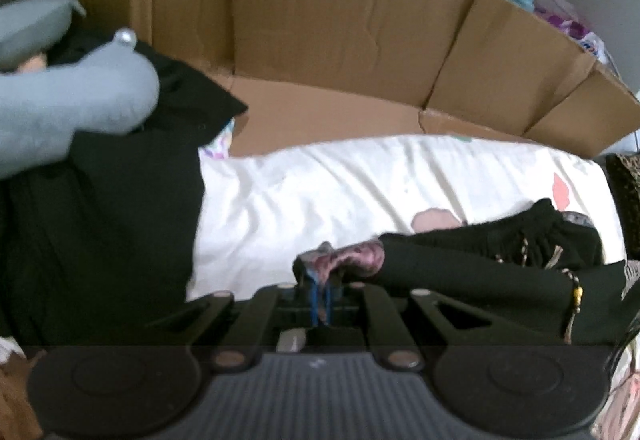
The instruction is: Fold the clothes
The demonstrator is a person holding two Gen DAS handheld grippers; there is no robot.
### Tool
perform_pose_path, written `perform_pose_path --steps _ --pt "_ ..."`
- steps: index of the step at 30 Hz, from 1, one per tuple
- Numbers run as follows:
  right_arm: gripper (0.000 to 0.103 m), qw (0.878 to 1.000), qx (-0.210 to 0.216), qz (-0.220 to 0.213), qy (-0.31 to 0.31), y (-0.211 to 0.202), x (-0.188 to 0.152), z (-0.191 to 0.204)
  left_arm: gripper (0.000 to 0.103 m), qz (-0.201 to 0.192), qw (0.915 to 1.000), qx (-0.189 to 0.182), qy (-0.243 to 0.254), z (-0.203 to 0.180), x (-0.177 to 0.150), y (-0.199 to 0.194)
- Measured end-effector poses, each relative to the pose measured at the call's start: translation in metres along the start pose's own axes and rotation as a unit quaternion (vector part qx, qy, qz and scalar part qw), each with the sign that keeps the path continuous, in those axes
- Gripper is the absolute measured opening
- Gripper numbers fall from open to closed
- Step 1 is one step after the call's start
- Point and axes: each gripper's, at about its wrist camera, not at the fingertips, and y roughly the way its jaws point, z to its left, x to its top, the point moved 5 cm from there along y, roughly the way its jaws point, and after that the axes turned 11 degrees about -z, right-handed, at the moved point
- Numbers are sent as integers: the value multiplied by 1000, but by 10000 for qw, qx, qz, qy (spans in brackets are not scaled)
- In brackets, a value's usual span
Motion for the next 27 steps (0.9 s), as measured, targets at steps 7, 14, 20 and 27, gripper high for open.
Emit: perform_pose_path --steps 7,14,20,27 --pt "25 9998 -64 -147 -122 -22 3 7 33 35 9999 56 149 -10 -16 -17" --pt "25 9988 369 -333 47 -45 6 31 41 119 9997 -118 168 -30 -43 -34" --pt "25 9965 663 -497 125 -54 5 59 45 54 9999 -89 118 -48 -68 -38" --pt "25 9899 1182 -683 391 -64 3 87 45 30 9999 87 -83 -65 -94 -29"
